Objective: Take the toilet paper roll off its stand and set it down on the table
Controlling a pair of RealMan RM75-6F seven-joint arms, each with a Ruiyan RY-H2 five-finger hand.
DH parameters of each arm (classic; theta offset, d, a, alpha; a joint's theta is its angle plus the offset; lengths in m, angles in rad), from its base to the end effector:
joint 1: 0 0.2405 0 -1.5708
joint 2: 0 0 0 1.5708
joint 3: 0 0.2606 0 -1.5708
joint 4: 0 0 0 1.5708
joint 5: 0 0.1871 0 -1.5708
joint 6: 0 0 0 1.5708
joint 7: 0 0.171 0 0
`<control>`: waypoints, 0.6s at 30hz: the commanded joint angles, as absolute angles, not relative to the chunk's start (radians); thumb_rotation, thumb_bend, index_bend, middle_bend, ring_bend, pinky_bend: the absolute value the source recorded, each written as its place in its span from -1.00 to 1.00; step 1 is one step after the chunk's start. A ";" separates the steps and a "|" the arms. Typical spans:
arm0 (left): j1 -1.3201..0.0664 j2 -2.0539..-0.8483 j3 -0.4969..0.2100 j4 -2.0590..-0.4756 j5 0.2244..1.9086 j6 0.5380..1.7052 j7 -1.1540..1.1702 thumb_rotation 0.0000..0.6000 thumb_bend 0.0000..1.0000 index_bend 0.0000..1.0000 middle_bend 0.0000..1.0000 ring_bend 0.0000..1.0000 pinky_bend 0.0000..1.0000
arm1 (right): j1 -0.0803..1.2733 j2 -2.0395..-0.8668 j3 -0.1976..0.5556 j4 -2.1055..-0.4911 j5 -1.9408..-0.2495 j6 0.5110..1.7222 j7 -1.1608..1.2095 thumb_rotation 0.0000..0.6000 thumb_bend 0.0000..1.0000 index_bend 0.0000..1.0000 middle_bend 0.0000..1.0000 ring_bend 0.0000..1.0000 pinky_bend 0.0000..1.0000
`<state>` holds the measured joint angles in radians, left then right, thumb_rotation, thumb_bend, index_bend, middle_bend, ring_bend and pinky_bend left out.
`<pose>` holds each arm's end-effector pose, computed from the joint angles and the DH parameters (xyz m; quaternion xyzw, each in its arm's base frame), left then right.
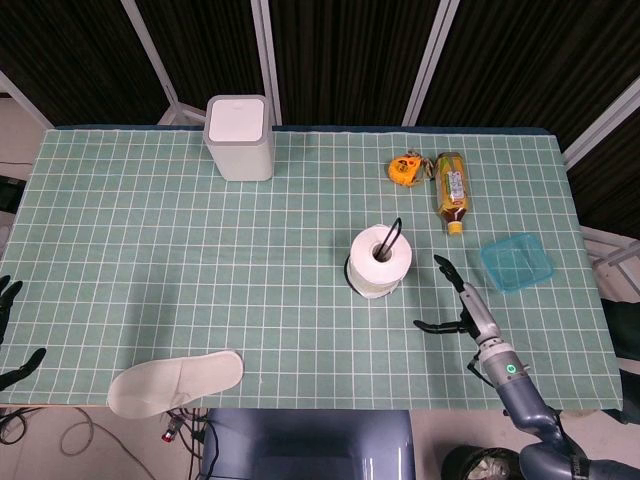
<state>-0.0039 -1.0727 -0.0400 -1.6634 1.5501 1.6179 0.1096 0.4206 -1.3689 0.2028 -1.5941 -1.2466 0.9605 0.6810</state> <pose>-0.2988 0.1789 0.2080 -0.5878 -0.3336 -0.3782 0.6326 -0.2368 -0.3116 0.0521 0.4190 -0.7077 0.5076 0.2570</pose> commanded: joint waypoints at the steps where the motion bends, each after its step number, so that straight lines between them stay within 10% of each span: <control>1: -0.003 -1.072 -0.042 -1.663 1.546 1.618 0.110 1.00 -0.65 -0.91 -1.00 -1.00 -0.97 | 0.453 -1.432 0.226 -1.541 -1.208 0.941 0.646 1.00 -1.00 -1.00 -1.00 -1.00 -1.00; 18: -0.007 -1.075 -0.045 -1.663 1.528 1.603 0.121 1.00 -0.65 -0.91 -1.00 -1.00 -0.97 | 0.558 -1.633 0.316 -1.342 -1.080 0.873 0.584 1.00 -1.00 -1.00 -1.00 -1.00 -1.00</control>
<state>-0.0063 -1.0746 -0.0447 -1.6633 1.5290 1.6030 0.1201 0.5466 -1.6171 0.3061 -1.3609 -1.0932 0.8867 0.5848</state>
